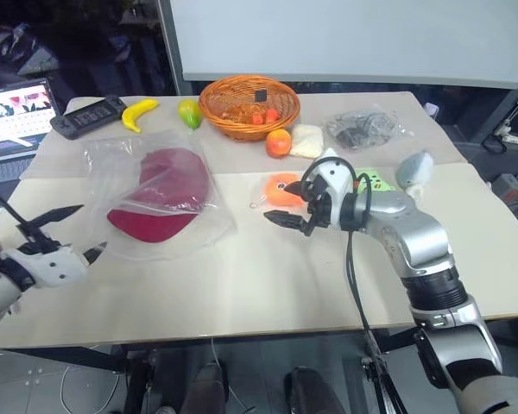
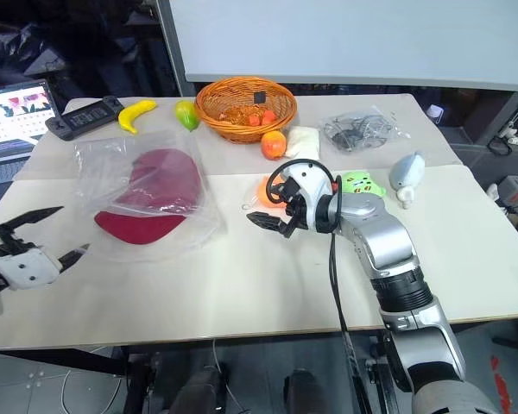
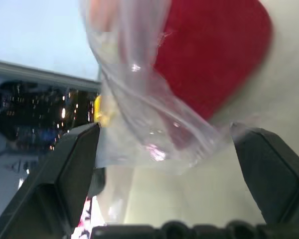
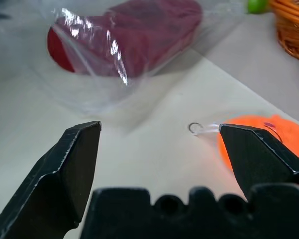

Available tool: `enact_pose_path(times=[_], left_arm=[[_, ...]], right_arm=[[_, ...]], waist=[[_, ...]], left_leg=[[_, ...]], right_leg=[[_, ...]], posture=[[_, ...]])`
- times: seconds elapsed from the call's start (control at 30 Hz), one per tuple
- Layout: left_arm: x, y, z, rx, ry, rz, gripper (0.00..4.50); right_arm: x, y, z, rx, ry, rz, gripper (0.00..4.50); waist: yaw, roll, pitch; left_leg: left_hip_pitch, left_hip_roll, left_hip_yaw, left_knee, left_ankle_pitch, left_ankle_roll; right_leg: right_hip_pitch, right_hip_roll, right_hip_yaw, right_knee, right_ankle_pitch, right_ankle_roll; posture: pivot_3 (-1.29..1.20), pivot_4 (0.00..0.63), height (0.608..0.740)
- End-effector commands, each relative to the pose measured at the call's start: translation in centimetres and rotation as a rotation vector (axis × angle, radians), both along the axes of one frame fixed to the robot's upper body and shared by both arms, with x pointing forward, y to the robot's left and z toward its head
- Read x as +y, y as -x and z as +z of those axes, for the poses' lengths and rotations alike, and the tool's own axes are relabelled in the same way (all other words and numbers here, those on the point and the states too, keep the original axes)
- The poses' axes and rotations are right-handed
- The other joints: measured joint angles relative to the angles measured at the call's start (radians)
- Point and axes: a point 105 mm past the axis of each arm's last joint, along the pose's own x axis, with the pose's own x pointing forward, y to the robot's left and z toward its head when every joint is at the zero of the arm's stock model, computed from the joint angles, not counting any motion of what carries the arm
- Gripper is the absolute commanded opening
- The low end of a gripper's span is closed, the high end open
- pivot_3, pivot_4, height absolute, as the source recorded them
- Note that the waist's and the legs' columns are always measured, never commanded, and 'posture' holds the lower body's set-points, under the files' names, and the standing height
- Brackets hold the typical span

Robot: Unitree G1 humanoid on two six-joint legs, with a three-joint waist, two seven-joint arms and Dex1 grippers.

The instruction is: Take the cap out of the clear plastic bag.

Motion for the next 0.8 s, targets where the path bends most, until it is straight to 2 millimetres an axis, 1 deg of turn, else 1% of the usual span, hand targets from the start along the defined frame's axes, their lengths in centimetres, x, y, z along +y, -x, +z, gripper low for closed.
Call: enact_pose_path(times=[0.03,0.07,0.13,0.17,0.2,0.27,0.3,0.37,0.47,0.53,0.6,0.67,0.77,0.8], left_arm=[[-2.9,1.2,4.9,-0.039,0.191,-0.032,4.46],[-4.2,1.4,5.1,0.009,0.248,-0.055,4.46],[-8.1,2.3,4.9,0.182,0.475,-0.132,4.46],[-9.4,2.8,4.6,0.256,0.539,-0.153,4.46],[-10.4,3.0,4.5,0.29,0.545,-0.173,4.46],[-11.7,2.6,4.7,0.308,0.582,-0.183,4.46],[-11.9,2.1,4.8,0.297,0.579,-0.164,4.46],[-11.8,1.3,4.6,0.292,0.545,-0.138,4.46],[-10.6,-0.5,4.6,0.246,0.49,-0.063,4.46],[-10.0,-1.3,4.5,0.232,0.452,-0.025,4.46],[-8.8,-1.9,3.8,0.261,0.427,0.032,4.46],[-7.7,-2.2,2.5,0.326,0.375,0.079,4.46],[-6.1,-3.2,1.1,0.356,0.282,0.157,4.46],[-5.9,-3.6,1.1,0.337,0.251,0.167,4.46]], right_arm=[[0.5,0.0,1.3,-0.051,-0.005,0.041,4.5],[0.6,0.0,1.3,-0.049,-0.004,0.045,4.5],[0.9,0.0,1.1,-0.041,-0.001,0.057,4.5],[1.0,0.0,1.1,-0.039,0.0,0.06,4.5],[1.1,0.0,1.0,-0.036,0.0,0.064,4.5],[1.3,0.1,0.9,-0.033,-0.001,0.069,4.5],[1.3,0.2,0.9,-0.031,-0.003,0.07,4.5],[1.4,0.3,0.8,-0.029,-0.003,0.069,4.5],[1.2,0.7,0.6,-0.021,-0.009,0.067,4.5],[1.1,1.0,0.5,-0.017,-0.01,0.071,4.5],[1.1,1.4,0.3,-0.013,-0.009,0.084,4.5],[1.0,1.8,0.2,-0.011,-0.007,0.099,4.5],[1.1,2.3,0.1,-0.009,-0.001,0.117,4.5],[1.1,2.3,0.1,-0.01,-0.001,0.117,4.5]], waist=[[-0.003,-0.001,0.0],[-0.003,-0.001,0.001],[-0.006,-0.002,0.001],[-0.008,-0.001,0.001],[-0.01,-0.001,0.001],[-0.009,-0.001,0.001],[-0.007,-0.001,0.001],[-0.003,-0.001,0.001],[-0.002,-0.001,0.001],[-0.001,-0.001,0.001],[0.0,-0.001,0.001],[-0.001,-0.001,0.001],[-0.001,-0.001,0.001],[-0.001,-0.001,0.001]], left_leg=[[0.0,0.0,0.001,0.0,0.0,0.0],[0.0,0.001,0.001,0.0,0.0,0.0],[-0.001,0.001,0.002,-0.001,0.0,0.0],[-0.001,0.001,0.002,-0.001,0.0,0.0],[-0.001,0.001,0.003,-0.001,0.0,0.0],[-0.001,0.002,0.003,-0.001,-0.001,0.0],[-0.001,0.003,0.003,-0.001,0.0,0.0],[0.001,0.005,0.002,0.0,0.0,0.0],[0.004,0.007,0.002,0.001,0.0,0.0],[0.004,0.009,0.003,0.001,0.0,0.0],[0.004,0.01,0.003,0.0,0.0,0.0],[0.003,0.011,0.003,-0.002,-0.001,0.0],[0.003,0.011,0.004,-0.002,-0.001,0.0],[0.003,0.011,0.004,-0.002,-0.001,0.0]], right_leg=[[0.0,0.0,0.0,0.0,0.0,0.0],[0.0,0.0,0.0,-0.001,0.0,0.0],[-0.001,0.0,0.001,-0.002,0.0,0.0],[-0.001,0.0,0.002,-0.002,0.0,0.0],[-0.002,0.001,0.002,-0.002,0.0,0.0],[-0.002,0.002,0.003,-0.001,0.0,0.0],[-0.002,0.003,0.003,0.0,0.0,0.0],[0.0,0.007,0.002,0.0,0.0,-0.001],[0.001,0.009,0.003,0.0,0.0,-0.001],[0.001,0.011,0.004,0.0,0.001,-0.003],[0.0,0.013,0.005,-0.001,0.001,-0.004],[-0.001,0.013,0.005,-0.001,0.001,-0.005],[-0.002,0.013,0.006,-0.001,0.001,-0.006],[-0.002,0.013,0.006,-0.001,0.001,-0.006]], posture=[[0.0,0.15,0.74],[0.0,0.15,0.74],[0.0,0.15,0.74],[0.0,0.15,0.74],[0.0,0.15,0.74],[0.0,0.15,0.74],[0.0,0.15,0.74],[0.0,0.15,0.74],[0.0,0.15,0.74],[0.0,0.15,0.74],[0.0,0.15,0.74],[0.0,0.15,0.74],[0.0,0.15,0.74],[0.0,0.15,0.74]])
